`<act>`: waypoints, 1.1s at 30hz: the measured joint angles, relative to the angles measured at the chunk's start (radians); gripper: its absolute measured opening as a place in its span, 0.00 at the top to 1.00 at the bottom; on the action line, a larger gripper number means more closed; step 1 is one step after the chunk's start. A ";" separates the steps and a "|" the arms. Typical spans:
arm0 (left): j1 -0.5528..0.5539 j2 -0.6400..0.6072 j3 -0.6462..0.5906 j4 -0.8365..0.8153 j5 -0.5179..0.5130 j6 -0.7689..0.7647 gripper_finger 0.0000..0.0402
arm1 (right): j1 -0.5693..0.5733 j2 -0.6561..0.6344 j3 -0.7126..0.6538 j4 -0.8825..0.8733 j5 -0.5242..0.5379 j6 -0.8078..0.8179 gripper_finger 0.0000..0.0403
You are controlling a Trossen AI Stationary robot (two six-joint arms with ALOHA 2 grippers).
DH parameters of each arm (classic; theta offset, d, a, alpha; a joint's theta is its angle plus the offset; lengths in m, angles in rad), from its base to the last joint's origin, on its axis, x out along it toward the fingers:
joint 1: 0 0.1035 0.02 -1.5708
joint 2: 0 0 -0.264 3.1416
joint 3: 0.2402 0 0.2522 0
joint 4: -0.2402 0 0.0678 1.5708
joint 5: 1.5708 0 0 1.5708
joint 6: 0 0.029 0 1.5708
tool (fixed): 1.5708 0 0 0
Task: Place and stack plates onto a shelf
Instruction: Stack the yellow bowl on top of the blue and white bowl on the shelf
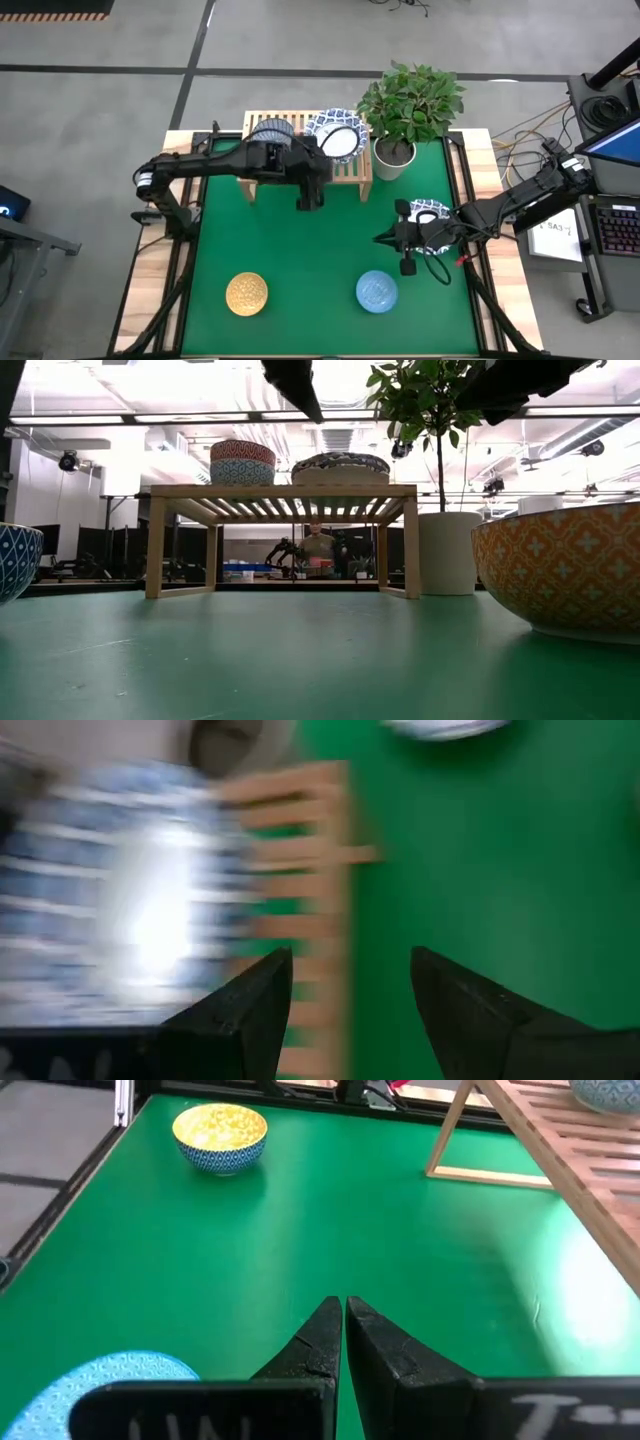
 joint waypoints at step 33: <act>-0.572 0.006 -0.202 -0.251 0.352 -1.316 0.53 | -0.002 0.002 0.000 0.005 0.055 -0.055 0.98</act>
